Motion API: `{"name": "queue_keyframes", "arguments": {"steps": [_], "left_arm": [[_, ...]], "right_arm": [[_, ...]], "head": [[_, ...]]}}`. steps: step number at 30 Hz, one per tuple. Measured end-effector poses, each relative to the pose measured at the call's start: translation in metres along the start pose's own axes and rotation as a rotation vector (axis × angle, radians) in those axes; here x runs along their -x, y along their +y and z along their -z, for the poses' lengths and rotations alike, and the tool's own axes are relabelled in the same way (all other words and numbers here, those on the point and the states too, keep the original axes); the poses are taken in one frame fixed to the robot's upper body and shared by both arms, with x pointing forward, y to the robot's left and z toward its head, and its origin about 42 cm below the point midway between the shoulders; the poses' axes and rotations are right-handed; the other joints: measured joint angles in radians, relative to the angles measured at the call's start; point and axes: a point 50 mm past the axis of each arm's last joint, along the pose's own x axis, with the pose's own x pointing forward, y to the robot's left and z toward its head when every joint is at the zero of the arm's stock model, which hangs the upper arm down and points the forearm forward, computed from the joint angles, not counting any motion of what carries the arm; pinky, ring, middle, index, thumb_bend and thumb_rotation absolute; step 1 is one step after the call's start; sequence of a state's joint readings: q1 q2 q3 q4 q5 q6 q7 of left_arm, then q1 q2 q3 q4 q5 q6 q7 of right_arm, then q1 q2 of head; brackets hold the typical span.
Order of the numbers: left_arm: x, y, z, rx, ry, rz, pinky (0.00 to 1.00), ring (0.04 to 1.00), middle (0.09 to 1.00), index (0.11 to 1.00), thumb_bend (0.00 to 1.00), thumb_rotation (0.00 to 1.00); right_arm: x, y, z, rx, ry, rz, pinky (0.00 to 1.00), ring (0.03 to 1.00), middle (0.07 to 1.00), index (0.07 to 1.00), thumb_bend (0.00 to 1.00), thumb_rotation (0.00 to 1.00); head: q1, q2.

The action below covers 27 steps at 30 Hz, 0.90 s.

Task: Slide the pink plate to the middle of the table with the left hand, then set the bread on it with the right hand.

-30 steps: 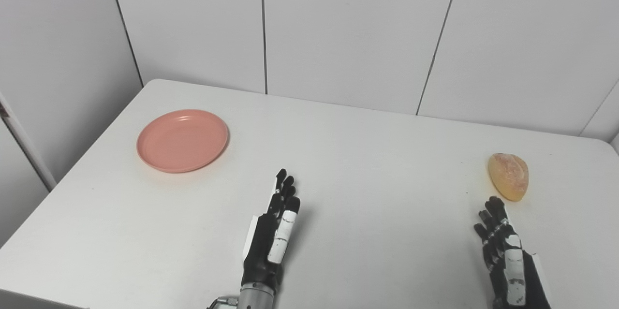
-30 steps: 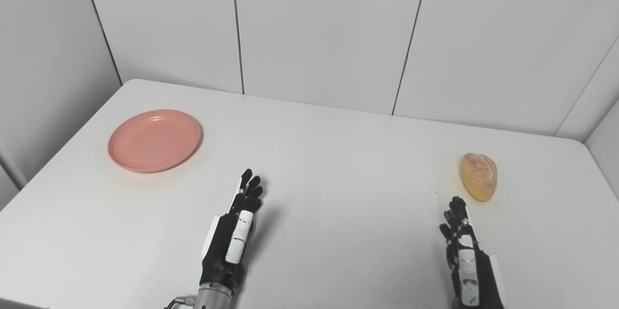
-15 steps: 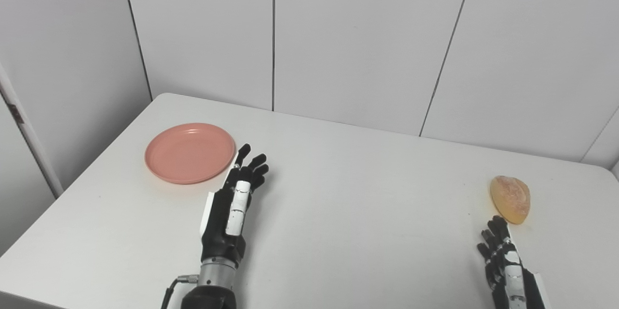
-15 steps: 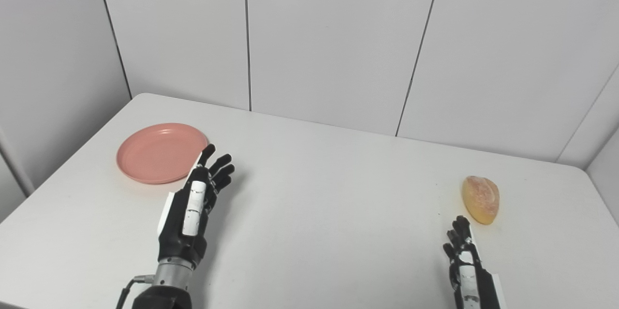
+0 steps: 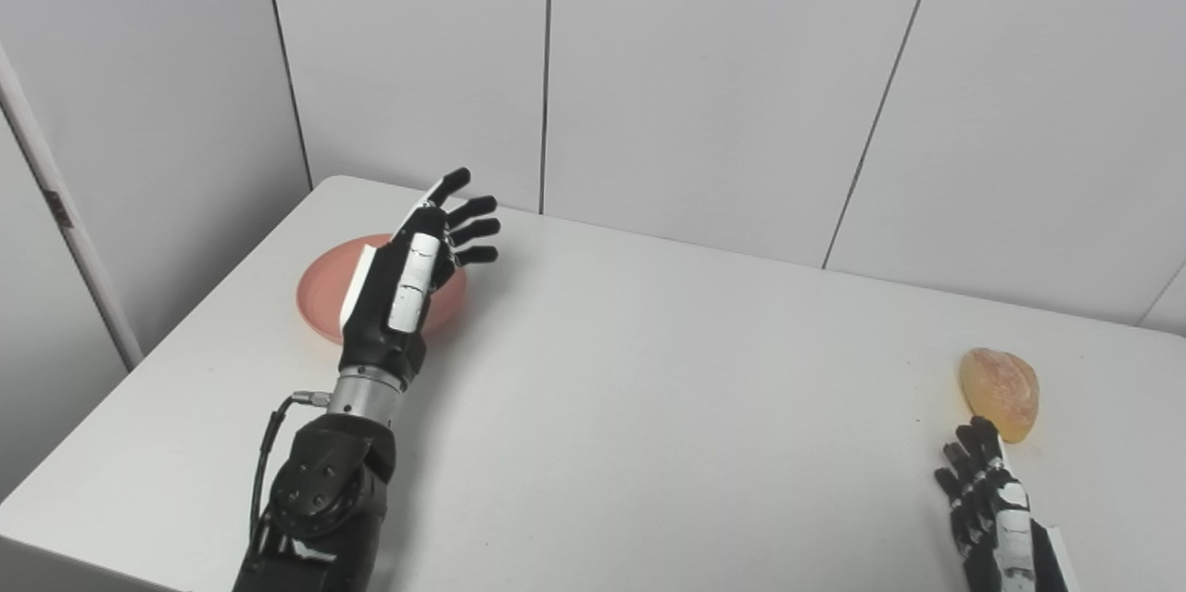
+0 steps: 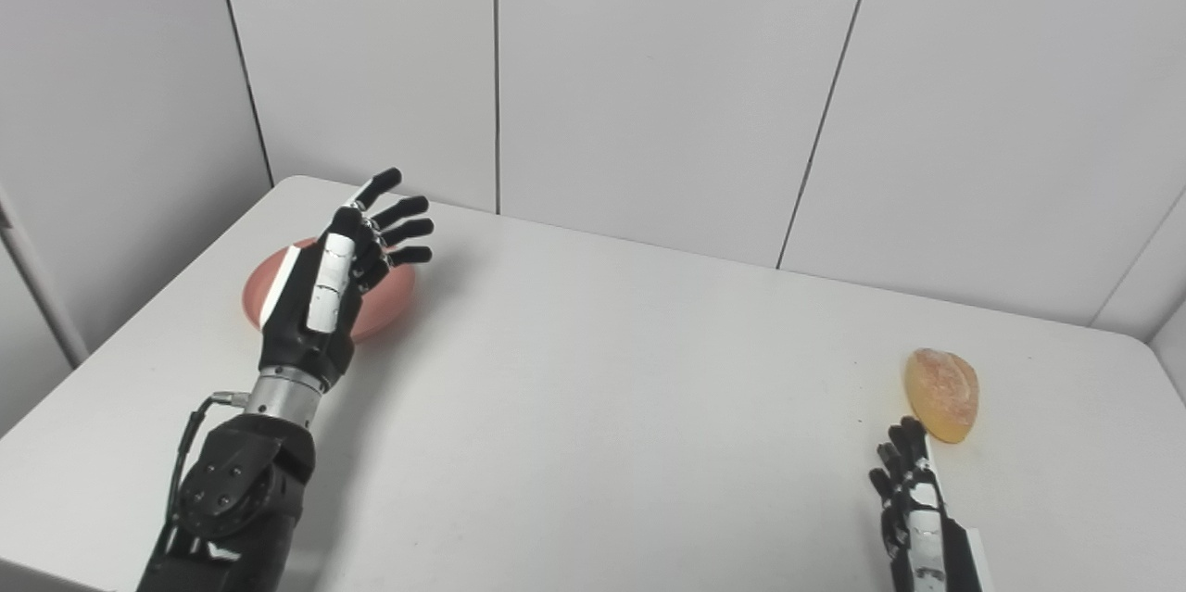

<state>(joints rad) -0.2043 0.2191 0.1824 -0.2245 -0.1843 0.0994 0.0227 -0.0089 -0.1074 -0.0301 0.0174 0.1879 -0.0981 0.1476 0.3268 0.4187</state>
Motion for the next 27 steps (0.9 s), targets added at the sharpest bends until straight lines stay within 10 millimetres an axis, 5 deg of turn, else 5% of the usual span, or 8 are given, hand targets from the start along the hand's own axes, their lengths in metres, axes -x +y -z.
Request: {"name": "queue_keyframes", "arguments": {"steps": [8,16,27], "left_arm": [[-0.034,0.036,-0.009,-0.061,-0.052,-0.036,0.56,0.697,0.752,0.807,0.96,0.87],[-0.058,0.079,0.018,-0.097,0.007,-0.145,0.73,0.788,0.811,0.818,0.98,0.85],[-0.087,0.132,0.044,-0.135,0.070,-0.185,0.77,0.837,0.852,0.853,0.95,0.83]], "right_arm": [[0.001,0.000,0.000,0.003,0.000,-0.001,1.00,1.000,1.000,0.995,0.80,0.99],[0.003,-0.001,-0.001,0.008,0.000,-0.002,1.00,1.000,1.000,0.998,0.80,0.99],[0.005,-0.002,-0.002,0.014,-0.001,-0.013,1.00,0.999,1.000,0.994,0.81,0.99]], "head": [[-0.002,0.012],[-0.002,0.020],[-0.006,0.028]]}}
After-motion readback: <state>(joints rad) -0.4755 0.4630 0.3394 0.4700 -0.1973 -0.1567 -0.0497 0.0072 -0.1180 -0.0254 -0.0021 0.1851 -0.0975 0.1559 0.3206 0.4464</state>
